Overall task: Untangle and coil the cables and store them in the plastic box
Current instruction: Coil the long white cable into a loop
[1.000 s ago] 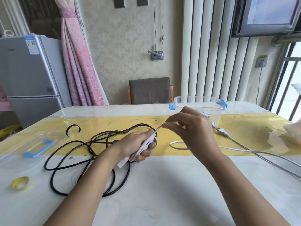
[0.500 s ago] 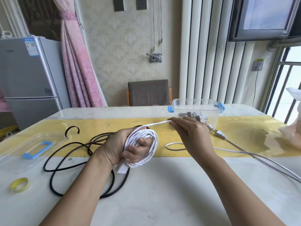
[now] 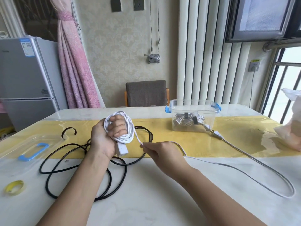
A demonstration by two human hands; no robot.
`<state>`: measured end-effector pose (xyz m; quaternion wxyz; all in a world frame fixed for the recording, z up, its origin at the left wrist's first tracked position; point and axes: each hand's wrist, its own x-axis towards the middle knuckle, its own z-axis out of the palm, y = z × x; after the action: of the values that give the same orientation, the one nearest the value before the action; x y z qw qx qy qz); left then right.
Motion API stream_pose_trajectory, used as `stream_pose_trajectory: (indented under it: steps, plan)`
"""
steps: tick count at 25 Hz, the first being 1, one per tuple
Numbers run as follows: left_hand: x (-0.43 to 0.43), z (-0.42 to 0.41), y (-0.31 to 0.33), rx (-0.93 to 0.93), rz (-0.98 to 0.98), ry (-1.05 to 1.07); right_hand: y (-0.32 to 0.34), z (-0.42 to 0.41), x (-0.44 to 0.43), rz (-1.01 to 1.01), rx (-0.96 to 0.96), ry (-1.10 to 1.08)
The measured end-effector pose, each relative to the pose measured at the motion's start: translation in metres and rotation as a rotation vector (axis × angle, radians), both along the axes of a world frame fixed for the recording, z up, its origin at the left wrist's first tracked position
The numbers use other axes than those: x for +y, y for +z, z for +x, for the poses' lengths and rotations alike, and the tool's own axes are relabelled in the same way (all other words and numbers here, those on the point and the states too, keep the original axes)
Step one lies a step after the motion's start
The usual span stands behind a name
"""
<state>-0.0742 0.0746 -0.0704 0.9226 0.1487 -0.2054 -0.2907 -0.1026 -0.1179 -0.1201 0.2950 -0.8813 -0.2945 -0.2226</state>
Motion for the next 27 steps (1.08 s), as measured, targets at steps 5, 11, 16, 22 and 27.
stream_pose_trajectory:
  steps: [5,11,16,22,27]
  plan:
    - [-0.008,-0.003,0.012,0.125,0.419,0.797,-0.004,-0.011,0.014,-0.185,0.037,0.148]
    - [-0.017,0.002,0.004,-0.145,0.952,1.215,0.009,-0.018,0.013,-0.184,-0.063,0.211]
    - [-0.025,0.005,-0.014,-0.547,1.276,1.191,0.018,-0.022,0.011,-0.148,-0.157,0.230]
    - [-0.037,-0.017,-0.011,-0.608,1.538,0.695,0.038,-0.014,-0.016,0.062,-0.352,0.042]
    - [-0.038,-0.024,-0.007,-0.418,1.436,0.282,0.040,-0.002,-0.031,0.217,-0.363,-0.074]
